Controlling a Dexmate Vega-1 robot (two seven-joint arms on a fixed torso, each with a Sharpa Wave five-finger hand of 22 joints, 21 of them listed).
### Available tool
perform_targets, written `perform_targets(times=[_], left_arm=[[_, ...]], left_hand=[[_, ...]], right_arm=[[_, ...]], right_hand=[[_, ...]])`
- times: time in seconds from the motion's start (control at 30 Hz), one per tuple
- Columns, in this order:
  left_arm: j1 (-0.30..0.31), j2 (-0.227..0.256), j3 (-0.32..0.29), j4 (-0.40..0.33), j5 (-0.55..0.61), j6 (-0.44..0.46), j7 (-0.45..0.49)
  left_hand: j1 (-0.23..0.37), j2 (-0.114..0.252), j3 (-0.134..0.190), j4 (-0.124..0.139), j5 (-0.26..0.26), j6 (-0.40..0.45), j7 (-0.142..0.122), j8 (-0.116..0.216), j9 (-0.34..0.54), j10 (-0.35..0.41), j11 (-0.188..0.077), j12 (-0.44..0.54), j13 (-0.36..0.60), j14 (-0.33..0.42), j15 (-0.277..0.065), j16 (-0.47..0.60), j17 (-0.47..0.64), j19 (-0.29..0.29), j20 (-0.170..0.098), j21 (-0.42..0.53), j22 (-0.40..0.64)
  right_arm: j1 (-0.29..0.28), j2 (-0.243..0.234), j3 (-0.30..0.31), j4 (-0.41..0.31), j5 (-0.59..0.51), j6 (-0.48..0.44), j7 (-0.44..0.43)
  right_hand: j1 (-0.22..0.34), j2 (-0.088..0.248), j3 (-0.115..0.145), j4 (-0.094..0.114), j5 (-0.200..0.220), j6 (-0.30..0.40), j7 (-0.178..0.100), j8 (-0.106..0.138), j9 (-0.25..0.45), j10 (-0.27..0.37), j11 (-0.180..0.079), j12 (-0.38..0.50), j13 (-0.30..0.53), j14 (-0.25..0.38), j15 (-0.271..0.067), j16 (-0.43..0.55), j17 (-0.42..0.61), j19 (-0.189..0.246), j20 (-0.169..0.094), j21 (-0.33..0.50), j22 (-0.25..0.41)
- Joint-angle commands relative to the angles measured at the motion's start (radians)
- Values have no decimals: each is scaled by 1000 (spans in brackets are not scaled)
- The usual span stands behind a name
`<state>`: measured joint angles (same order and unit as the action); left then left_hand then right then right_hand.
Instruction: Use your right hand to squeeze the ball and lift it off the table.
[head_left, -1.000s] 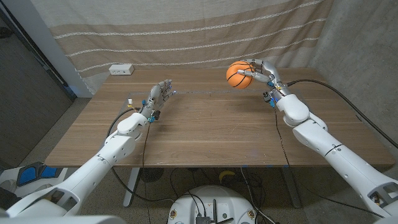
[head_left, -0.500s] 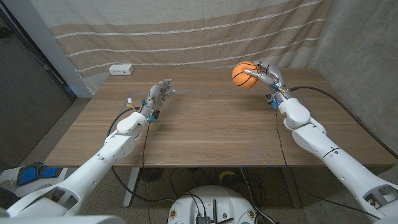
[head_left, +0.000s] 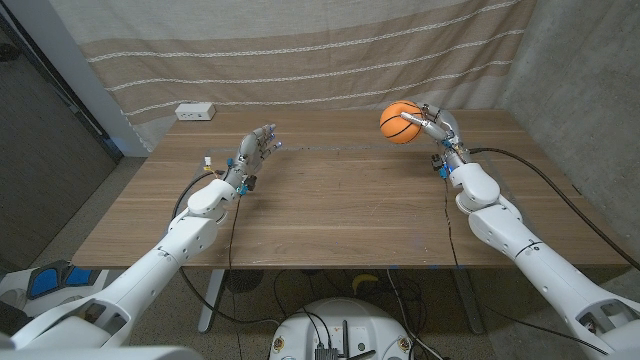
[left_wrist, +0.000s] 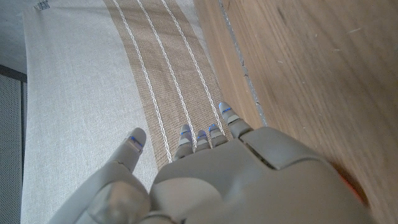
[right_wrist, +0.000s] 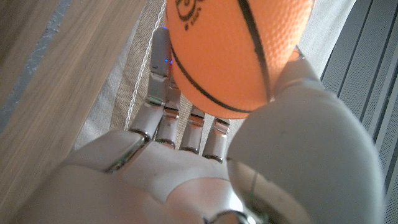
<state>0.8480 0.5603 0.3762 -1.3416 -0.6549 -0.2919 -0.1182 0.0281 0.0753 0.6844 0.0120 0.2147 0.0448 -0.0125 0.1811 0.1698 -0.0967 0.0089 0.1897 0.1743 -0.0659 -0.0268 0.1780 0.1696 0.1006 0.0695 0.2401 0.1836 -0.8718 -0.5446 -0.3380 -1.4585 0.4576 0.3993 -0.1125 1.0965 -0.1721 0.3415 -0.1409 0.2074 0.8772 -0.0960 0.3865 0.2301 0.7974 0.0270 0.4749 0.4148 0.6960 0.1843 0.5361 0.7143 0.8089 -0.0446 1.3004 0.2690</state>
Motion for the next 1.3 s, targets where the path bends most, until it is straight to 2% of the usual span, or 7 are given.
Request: perform_targets(times=[0.03,0.43,0.6,0.63,0.67,0.73,1.3], left_arm=[[7,0,-3,5,4,-31,-11],[24,12,-15,2,-9,-56,-36],[27,21,-21,2,-19,-58,-53],[26,23,-21,4,-19,-60,-57],[27,24,-24,4,-23,-58,-58],[25,26,-24,10,-22,-65,-67],[18,34,-31,32,-43,-75,-118]], left_hand=[[-1,47,0,2,2,3,-13,2,4,7,-1,7,4,4,0,5,3,11,2,-2,2],[0,47,0,1,2,-2,-17,-1,4,11,-4,7,4,7,0,5,2,13,2,-3,2],[0,47,0,1,2,-1,-18,-1,4,12,-4,7,4,7,0,4,3,14,2,-3,2],[0,47,0,1,2,-1,-18,-1,4,12,-4,7,4,7,0,4,3,14,2,-3,2],[0,47,0,1,2,-1,-18,-1,3,12,-5,7,4,7,0,4,3,14,2,-4,2],[0,47,0,1,2,-1,-17,-1,3,12,-4,7,4,7,0,4,3,14,2,-4,2],[-1,47,0,1,2,-1,-19,-1,3,13,-3,6,4,8,0,4,3,16,1,-5,2]], right_arm=[[-19,33,17,32,71,26,4],[-55,51,34,16,126,32,-2],[-53,75,42,44,194,60,59],[-48,103,53,88,260,126,157],[-40,117,52,116,261,160,178],[-38,126,51,127,240,181,163],[-77,101,44,60,190,125,71]], right_hand=[[299,285,9,-1,5,132,130,3,4,105,-39,7,148,406,-404,-1,4,-53,-172,10,-1],[300,285,8,-1,3,133,132,2,5,108,-39,2,152,407,-404,-5,6,-54,-172,17,-9],[300,285,8,-1,3,134,134,2,5,108,-38,0,153,407,-404,-6,7,-55,-172,20,-12],[300,285,8,-1,3,133,134,1,5,107,-38,0,153,407,-403,-6,7,-55,-172,20,-12],[300,285,8,-1,3,133,133,1,5,108,-38,0,153,407,-403,-6,7,-55,-172,20,-13],[300,285,8,-1,2,130,133,-1,5,108,-38,-1,154,406,-403,-8,7,-56,-172,22,-15],[300,288,8,0,1,129,134,-4,6,106,-38,-10,159,406,-402,-13,11,-60,-172,31,-27]])
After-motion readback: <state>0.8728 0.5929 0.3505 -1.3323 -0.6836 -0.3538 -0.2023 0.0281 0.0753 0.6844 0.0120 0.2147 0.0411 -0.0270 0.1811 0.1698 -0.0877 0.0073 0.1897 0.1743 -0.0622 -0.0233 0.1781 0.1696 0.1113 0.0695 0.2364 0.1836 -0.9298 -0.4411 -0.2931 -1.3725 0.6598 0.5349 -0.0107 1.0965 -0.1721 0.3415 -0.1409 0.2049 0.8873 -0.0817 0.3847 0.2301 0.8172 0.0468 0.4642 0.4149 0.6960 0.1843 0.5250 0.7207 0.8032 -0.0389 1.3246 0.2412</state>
